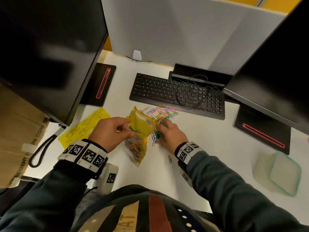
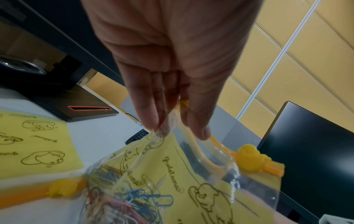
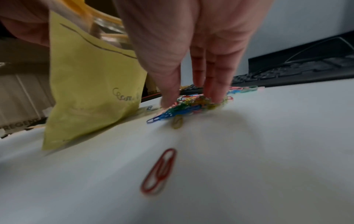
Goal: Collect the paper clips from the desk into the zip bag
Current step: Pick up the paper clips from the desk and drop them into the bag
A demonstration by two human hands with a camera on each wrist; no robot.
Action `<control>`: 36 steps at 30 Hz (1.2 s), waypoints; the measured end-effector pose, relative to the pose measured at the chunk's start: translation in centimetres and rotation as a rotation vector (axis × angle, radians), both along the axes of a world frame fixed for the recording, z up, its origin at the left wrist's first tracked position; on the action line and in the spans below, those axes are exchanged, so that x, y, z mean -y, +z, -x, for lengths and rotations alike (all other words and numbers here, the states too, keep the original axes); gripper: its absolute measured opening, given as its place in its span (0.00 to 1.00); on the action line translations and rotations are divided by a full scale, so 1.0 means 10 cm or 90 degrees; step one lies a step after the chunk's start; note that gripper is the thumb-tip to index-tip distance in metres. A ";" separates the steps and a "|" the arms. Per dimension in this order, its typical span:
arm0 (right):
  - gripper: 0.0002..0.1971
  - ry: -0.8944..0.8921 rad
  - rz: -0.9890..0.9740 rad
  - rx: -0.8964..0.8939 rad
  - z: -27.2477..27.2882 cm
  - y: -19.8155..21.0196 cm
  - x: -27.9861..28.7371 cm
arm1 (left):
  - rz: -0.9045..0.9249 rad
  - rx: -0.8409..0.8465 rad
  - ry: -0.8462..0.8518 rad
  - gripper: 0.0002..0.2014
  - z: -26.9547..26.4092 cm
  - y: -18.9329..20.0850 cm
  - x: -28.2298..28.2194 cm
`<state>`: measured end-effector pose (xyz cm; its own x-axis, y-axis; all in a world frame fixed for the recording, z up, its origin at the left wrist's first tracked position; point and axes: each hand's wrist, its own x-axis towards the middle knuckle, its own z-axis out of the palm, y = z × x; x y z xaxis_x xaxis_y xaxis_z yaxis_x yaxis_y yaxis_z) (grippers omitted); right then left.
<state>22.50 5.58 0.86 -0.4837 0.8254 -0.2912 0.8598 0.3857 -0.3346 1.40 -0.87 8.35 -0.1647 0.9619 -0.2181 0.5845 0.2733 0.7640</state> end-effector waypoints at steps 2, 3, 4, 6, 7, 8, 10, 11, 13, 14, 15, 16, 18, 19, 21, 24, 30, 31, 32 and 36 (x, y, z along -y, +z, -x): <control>0.30 0.009 0.016 0.070 -0.05 -0.01 -0.04 | -0.002 -0.008 0.004 0.09 0.00 0.00 0.00; 0.30 -0.001 0.025 0.083 -0.07 -0.02 -0.04 | -0.001 -0.008 0.005 0.09 0.00 -0.01 0.00; 0.27 -0.014 0.027 0.079 -0.09 -0.05 -0.04 | 0.001 -0.005 0.005 0.09 -0.01 -0.01 0.00; 0.21 -0.030 0.009 0.049 -0.10 -0.08 -0.02 | 0.003 -0.002 0.002 0.09 -0.01 -0.02 -0.01; 0.18 -0.029 -0.001 0.041 -0.10 -0.08 0.00 | 0.004 -0.008 0.000 0.09 -0.02 -0.02 -0.01; 0.17 -0.027 -0.006 0.037 -0.11 -0.08 0.01 | 0.004 -0.013 -0.003 0.09 -0.03 -0.03 -0.02; 0.16 -0.038 -0.005 0.016 -0.13 -0.07 0.02 | 0.007 -0.013 -0.014 0.08 -0.05 -0.02 -0.02; 0.16 -0.053 -0.007 -0.002 -0.15 -0.06 0.02 | 0.009 -0.009 -0.019 0.07 -0.06 -0.02 -0.02; 0.16 -0.104 -0.018 -0.049 -0.19 -0.01 0.01 | 0.012 -0.004 -0.023 0.08 -0.08 -0.02 -0.01; 0.15 -0.144 -0.027 -0.084 -0.22 0.01 0.00 | 0.011 -0.003 -0.026 0.09 -0.09 -0.02 -0.02; 0.14 -0.203 -0.035 -0.133 -0.24 0.05 -0.01 | 0.009 -0.001 -0.030 0.10 -0.11 -0.01 -0.02; 0.13 -0.275 -0.026 -0.199 -0.25 0.09 -0.03 | 0.008 -0.002 -0.034 0.10 -0.12 0.00 -0.03; 0.10 -0.390 0.024 -0.370 -0.21 0.26 -0.06 | 0.010 -0.014 -0.040 0.10 -0.14 0.00 -0.05; 0.09 -0.412 0.054 -0.443 -0.18 0.38 -0.06 | 0.014 -0.020 -0.041 0.10 -0.15 0.01 -0.06; 0.09 -0.387 0.116 -0.540 -0.09 0.63 -0.06 | 0.018 -0.024 -0.048 0.07 -0.17 0.01 -0.08; 0.10 -0.285 0.154 -0.573 0.10 0.85 -0.04 | 0.021 -0.032 -0.058 0.06 -0.20 0.01 -0.10; 0.17 -0.248 0.068 -0.419 0.05 0.66 -0.13 | 0.015 -0.023 -0.052 0.10 -0.15 -0.03 -0.09; 0.19 -0.256 0.044 -0.339 -0.02 0.56 -0.17 | 0.012 -0.022 -0.048 0.09 -0.14 -0.03 -0.09; 0.24 -0.251 0.046 -0.231 -0.09 0.44 -0.19 | 0.010 -0.019 -0.045 0.09 -0.13 -0.03 -0.08; 0.48 -0.180 0.131 -0.005 -0.20 0.03 -0.09 | 0.009 -0.012 -0.035 0.08 -0.11 -0.03 -0.06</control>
<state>24.45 6.43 1.20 -0.2464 0.8514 -0.4629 0.9202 0.0556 -0.3875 2.46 -0.30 8.07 -0.1163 0.9663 -0.2295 0.6130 0.2516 0.7490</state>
